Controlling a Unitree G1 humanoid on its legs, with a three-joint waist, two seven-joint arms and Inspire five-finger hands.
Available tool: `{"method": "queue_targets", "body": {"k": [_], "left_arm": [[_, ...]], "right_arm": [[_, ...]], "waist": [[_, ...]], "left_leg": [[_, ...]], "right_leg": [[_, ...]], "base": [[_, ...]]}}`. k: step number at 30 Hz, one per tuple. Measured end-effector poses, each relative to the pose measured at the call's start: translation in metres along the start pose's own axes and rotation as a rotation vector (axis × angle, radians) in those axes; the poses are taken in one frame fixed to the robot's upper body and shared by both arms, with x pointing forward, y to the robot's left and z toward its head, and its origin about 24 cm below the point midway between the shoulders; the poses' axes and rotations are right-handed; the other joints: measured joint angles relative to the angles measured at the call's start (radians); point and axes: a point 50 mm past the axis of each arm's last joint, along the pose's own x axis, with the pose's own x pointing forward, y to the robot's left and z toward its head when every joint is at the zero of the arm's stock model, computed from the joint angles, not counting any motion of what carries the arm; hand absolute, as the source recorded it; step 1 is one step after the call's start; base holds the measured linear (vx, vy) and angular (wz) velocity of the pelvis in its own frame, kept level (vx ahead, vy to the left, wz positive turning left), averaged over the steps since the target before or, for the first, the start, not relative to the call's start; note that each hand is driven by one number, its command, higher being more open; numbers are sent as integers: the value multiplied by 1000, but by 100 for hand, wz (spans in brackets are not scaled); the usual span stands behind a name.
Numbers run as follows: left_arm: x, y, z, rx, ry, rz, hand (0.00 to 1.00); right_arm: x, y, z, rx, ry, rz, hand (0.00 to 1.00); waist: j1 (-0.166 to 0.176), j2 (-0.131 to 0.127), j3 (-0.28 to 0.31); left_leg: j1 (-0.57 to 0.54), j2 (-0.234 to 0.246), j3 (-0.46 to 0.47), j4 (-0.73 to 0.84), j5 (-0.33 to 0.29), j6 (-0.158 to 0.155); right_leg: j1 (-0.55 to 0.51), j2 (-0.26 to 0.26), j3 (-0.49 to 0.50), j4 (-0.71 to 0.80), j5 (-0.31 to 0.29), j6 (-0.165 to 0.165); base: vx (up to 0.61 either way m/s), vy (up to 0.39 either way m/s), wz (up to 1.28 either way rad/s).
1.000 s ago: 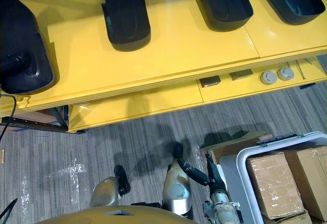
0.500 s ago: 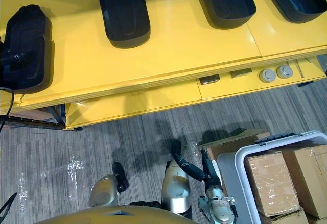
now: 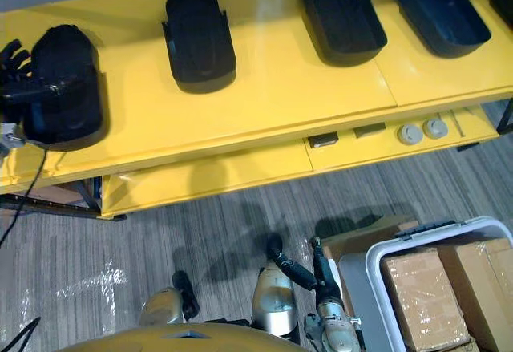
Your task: Walk over and take three plastic housings, then place them on the shelf
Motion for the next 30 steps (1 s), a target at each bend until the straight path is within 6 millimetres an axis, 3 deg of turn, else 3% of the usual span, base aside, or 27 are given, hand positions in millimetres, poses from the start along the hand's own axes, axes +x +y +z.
{"method": "queue_targets", "body": {"k": [2, 11, 14, 19, 20, 24, 26, 30], "left_arm": [[-3, -9, -2, -19, -17, -2, 100], [-11, -15, 22, -33, -225, 104, 100], [-21, -14, 24, 21, -279, 152, 100], [-51, -20, 11, -42, -328, 165, 100], [-62, -25, 8, -63, -345, 146, 0], [-94, -44, -10, -139, -327, 82, 0], [-119, -61, -23, -211, -286, 37, 0], [-148, -91, -43, -279, -196, -98, 0]], "right_arm": [[-1, 1, -3, -25, 14, 9, 100], [-7, 0, -20, -29, 90, 9, 100], [-10, 0, -27, -31, 122, 3, 100], [-19, -2, -42, -33, 186, -14, 100], [-22, -1, -44, -30, 194, -23, 100], [-23, 0, -45, -14, 197, -62, 100], [-23, 1, -45, -1, 198, -79, 100], [-24, 0, -48, 9, 216, -102, 100]], "waist": [[1, 6, -57], [5, 18, -135], [11, 22, -161], [34, 23, -211], [41, 21, -220], [57, 17, -246], [57, 11, -263], [61, 11, -273]], "left_leg": [[21, 0, 16, -20, 1, 1], [67, 3, 23, -20, 1, 1], [69, 4, 19, -21, 2, 2], [68, 4, 15, -46, 8, -7], [68, 3, 15, -55, 10, -9], [68, 0, 16, -71, 12, -11], [69, -4, 16, -98, 25, -11], [77, -6, 13, -129, 43, -13]], "right_leg": [[19, 6, 1, -25, 1, 1], [100, 11, -18, -79, 2, 3], [112, 11, -33, -86, 2, 3], [120, 13, -53, -99, 7, 6], [119, 13, -56, -100, 7, 6], [119, 14, -60, -105, 9, 1], [118, 14, -69, -115, 15, -4], [118, 17, -81, -114, 17, -2]], "base": [[115, 3, -7], [43, -1, 3], [-5, 4, 11], [-31, -1, 11], [-46, -2, 15], [-50, -5, 5], [-31, -9, 10], [-14, -9, 6]]}}
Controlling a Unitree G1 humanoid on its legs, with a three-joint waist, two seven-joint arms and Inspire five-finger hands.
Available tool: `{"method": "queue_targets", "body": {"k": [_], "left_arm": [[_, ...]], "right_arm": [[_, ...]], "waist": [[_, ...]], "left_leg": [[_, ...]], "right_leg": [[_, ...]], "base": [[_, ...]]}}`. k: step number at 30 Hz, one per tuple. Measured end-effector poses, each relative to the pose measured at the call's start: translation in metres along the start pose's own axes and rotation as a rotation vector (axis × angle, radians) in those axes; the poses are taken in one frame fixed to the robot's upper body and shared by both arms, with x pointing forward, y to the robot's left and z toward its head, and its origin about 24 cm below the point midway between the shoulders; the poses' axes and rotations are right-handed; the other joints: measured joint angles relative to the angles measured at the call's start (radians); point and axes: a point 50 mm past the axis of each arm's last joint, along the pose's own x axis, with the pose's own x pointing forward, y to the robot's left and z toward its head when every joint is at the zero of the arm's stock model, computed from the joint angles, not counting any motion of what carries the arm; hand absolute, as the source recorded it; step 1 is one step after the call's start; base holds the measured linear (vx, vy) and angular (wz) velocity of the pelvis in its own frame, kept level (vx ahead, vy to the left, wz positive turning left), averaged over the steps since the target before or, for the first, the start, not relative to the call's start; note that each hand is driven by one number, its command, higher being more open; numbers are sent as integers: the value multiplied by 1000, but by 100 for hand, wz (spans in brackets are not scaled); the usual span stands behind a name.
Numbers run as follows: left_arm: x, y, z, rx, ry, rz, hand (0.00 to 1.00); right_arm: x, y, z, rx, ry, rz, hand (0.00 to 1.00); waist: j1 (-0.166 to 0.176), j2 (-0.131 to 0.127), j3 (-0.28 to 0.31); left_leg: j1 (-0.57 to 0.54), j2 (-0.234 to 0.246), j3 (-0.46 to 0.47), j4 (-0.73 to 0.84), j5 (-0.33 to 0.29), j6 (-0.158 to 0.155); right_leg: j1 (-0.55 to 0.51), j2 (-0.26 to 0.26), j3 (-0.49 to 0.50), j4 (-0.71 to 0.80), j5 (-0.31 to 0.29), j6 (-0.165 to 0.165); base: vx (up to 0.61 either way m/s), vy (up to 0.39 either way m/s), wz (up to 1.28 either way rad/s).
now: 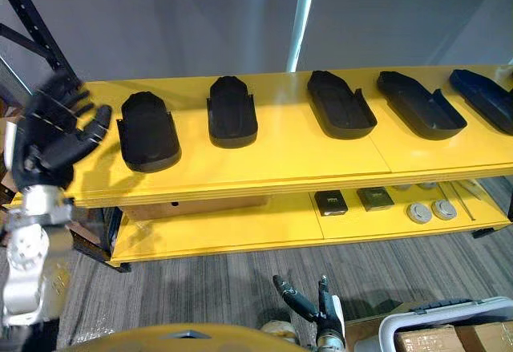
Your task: Walk over and take three plastic housings, then place them on the shelf
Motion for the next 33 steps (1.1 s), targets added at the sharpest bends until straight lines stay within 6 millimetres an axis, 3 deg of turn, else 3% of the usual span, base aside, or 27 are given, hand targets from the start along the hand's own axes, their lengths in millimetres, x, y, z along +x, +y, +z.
{"method": "queue_targets", "body": {"k": [6, 10, 14, 26, 33], "left_arm": [[-26, -34, -31, -107, 137, -126, 0], [-37, -42, -61, -122, 274, -108, 0], [-46, -46, -76, -37, 344, -91, 0], [-46, -32, -85, 55, 378, 51, 0], [-37, -31, -82, 66, 345, 118, 0]], "right_arm": [[2, -3, -5, 2, 32, -20, 100], [4, -3, -4, -10, 35, -17, 100], [8, 0, 1, -21, 17, -2, 100], [9, 2, 3, -29, 10, 9, 100], [10, 1, 3, -33, 10, 12, 100]], "waist": [[9, 8, -2], [1, 8, -2], [-2, 3, 1], [-8, -1, 4], [-30, 3, 30]], "left_leg": [[8, -7, -11, -24, 12, 2], [9, -11, -21, -32, 16, 2], [9, -13, -25, -45, 22, 3], [23, -18, -16, -48, 25, 4], [24, -18, -10, -48, 24, 4]], "right_leg": [[3, -1, -6, -2, 0, 0], [6, -4, -18, -3, 0, 0], [5, -4, -25, -5, 1, 0], [17, -4, -20, -22, 4, 3], [14, -4, -12, -21, 4, -1]], "base": [[-4, 1, 1], [-3, 6, 7], [1, 1, 5], [-5, 1, -2], [-34, 0, -3]]}}
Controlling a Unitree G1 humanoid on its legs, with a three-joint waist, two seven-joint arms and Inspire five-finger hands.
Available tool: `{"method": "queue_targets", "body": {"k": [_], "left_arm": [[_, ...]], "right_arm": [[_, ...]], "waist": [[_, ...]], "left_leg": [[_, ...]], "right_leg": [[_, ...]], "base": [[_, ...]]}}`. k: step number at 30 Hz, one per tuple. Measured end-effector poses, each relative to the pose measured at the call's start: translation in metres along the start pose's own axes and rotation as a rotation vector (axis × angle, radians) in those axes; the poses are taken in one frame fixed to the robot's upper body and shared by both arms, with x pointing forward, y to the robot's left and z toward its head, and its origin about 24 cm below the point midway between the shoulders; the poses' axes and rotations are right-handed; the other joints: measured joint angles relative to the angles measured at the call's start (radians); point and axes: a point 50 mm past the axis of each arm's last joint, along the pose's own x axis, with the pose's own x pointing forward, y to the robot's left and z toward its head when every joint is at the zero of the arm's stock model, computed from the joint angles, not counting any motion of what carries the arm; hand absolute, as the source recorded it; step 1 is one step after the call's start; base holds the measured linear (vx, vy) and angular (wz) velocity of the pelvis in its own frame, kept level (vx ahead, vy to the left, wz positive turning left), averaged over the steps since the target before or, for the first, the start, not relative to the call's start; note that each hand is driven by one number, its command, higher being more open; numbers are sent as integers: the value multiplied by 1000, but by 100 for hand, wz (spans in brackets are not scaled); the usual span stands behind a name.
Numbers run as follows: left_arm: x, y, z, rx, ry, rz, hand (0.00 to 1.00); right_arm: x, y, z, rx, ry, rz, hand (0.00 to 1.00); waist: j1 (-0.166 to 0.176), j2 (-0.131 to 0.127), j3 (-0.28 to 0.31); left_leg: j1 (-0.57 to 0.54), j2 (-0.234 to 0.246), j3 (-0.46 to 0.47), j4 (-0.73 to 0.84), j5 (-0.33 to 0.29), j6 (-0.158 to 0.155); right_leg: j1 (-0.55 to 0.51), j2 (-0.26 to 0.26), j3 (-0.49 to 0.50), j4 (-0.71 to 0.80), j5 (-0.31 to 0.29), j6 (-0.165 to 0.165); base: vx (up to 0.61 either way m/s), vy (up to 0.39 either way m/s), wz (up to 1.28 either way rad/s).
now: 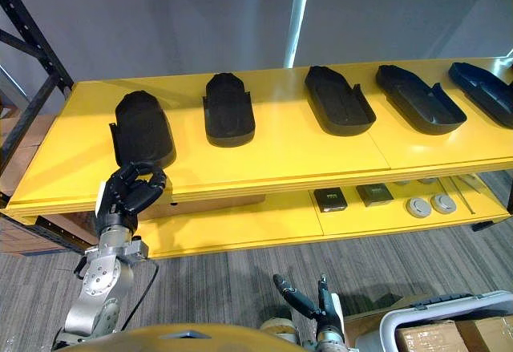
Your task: Walk over and take three plastic housings, then place them on the shelf
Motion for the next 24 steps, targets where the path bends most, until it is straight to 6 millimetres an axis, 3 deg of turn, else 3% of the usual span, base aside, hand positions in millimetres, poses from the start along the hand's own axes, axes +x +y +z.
{"method": "queue_targets", "body": {"k": [8, 24], "left_arm": [[9, -1, 4, 40, -10, 13, 0], [28, 17, -2, 86, 44, 180, 0]], "right_arm": [[0, 0, 0, -4, 1, 8, 100], [-5, -2, -7, -11, 24, 17, 100]], "waist": [[-7, 1, 3], [-25, 3, 8]], "left_leg": [[3, -1, 13, 0, 0, 0], [21, 4, 30, 26, -15, 0]], "right_leg": [[-9, 1, 14, 2, 6, 5], [1, 1, 38, 18, 0, -5]], "base": [[-11, 1, -4], [-21, 0, -3]]}}
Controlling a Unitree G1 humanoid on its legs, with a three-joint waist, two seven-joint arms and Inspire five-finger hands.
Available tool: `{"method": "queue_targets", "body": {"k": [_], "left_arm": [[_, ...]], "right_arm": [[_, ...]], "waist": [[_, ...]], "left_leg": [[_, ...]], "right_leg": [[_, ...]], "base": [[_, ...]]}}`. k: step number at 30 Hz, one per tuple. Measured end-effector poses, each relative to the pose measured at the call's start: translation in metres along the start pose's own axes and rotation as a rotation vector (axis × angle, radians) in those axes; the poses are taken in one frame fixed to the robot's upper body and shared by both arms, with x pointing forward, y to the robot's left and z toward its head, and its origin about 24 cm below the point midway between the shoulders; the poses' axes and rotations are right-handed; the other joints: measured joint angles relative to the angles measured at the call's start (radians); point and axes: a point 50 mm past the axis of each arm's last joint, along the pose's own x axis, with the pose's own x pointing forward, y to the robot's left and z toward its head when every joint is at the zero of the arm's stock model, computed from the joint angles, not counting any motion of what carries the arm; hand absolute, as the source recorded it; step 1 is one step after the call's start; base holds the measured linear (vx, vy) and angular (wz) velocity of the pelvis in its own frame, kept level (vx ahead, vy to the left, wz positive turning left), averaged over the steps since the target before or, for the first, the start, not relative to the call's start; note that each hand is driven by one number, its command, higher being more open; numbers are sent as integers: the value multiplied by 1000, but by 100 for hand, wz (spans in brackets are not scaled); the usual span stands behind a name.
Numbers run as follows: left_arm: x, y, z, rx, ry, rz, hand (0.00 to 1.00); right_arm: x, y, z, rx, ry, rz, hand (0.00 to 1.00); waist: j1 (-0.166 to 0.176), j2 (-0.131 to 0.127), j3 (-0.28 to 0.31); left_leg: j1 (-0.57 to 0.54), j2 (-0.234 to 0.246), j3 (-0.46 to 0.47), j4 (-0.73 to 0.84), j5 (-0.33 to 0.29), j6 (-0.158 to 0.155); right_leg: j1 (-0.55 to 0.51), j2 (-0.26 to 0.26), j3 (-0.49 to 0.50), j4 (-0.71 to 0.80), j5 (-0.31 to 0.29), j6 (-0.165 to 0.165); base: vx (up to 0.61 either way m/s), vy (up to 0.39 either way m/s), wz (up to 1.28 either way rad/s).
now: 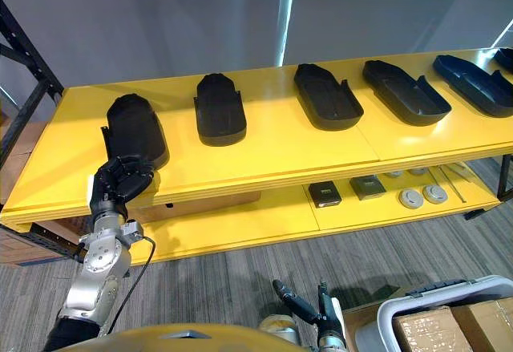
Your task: Walk over and take three plastic housings, then place them on the shelf
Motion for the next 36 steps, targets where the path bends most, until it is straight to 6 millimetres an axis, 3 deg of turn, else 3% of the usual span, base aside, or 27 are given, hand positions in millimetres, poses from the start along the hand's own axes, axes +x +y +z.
{"method": "queue_targets", "body": {"k": [13, 19, 29, 36], "left_arm": [[14, 21, 2, 18, 2, 144, 0], [35, 31, 14, 73, -32, 181, 0], [48, 36, 20, 84, -44, 207, 0], [54, 39, 34, 75, -102, 263, 0]], "right_arm": [[-3, -1, -4, -2, 13, 0, 100], [-3, 0, -4, -2, 12, 2, 100], [-4, 0, -4, -2, 12, 17, 100], [-6, 0, -7, -2, 21, 16, 100]], "waist": [[-6, 0, 5], [-8, -6, 11], [-21, -11, 22], [-26, -12, 23]], "left_leg": [[1, 1, 7, 0, 0, 0], [2, 2, 10, 9, 0, 0], [-2, 1, 23, 14, -3, 0], [-3, 3, 21, 23, -4, 0]], "right_leg": [[-3, 1, 6, -1, 9, 8], [-2, 1, 10, -1, 10, 7], [-16, 2, 27, -1, 16, -1], [-16, 2, 28, 0, 16, -1]], "base": [[-4, 0, -1], [-2, 0, -1], [-5, 1, -4], [0, 0, 0]]}}
